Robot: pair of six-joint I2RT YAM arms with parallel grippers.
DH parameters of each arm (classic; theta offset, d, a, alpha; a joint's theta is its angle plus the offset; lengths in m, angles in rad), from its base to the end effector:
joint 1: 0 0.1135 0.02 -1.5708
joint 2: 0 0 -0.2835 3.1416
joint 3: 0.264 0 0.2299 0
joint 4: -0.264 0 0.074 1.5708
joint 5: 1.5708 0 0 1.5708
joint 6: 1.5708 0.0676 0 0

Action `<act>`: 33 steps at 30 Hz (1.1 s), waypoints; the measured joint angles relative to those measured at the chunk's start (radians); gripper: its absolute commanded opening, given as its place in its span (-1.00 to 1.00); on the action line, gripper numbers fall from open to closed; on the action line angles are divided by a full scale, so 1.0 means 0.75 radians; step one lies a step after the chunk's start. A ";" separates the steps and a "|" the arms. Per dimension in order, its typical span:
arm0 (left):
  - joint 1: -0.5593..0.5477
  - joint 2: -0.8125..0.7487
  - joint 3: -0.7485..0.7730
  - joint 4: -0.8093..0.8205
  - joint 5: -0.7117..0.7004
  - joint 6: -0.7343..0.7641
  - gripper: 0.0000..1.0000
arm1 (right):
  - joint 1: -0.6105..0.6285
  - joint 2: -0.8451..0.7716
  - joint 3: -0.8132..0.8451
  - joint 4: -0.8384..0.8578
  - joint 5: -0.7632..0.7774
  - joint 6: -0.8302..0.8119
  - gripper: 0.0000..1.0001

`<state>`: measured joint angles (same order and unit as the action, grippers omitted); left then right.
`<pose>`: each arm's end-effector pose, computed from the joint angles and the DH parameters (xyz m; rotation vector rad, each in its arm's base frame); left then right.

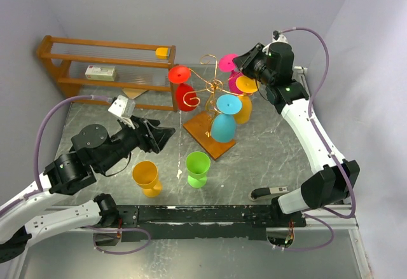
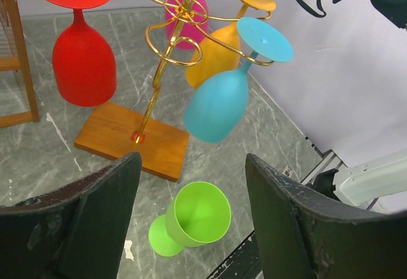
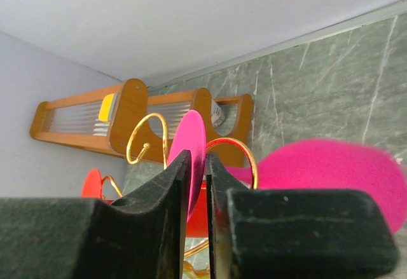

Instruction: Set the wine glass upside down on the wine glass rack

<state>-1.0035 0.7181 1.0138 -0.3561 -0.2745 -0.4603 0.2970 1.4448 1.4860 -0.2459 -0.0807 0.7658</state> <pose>0.0908 -0.1083 0.4137 0.2420 1.6888 -0.8905 0.3255 0.1053 0.4351 0.3710 1.8154 0.8281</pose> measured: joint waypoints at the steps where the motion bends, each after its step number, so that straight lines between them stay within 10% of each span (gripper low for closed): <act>1: 0.000 -0.004 -0.006 0.000 -0.003 0.003 0.55 | 0.000 0.000 0.000 -0.004 0.001 -0.006 -0.59; 16: 0.000 0.012 -0.013 -0.001 -0.009 0.052 0.62 | -0.002 0.016 0.071 -0.089 0.060 -0.106 0.20; 33: 0.000 0.254 0.111 -0.211 0.318 0.167 0.73 | -0.004 -0.268 -0.016 -0.162 0.107 -0.129 0.34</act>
<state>-1.0035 0.9089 1.0969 -0.5144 -0.0360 -0.3347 0.2943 1.2442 1.4738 -0.3672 -0.0002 0.6689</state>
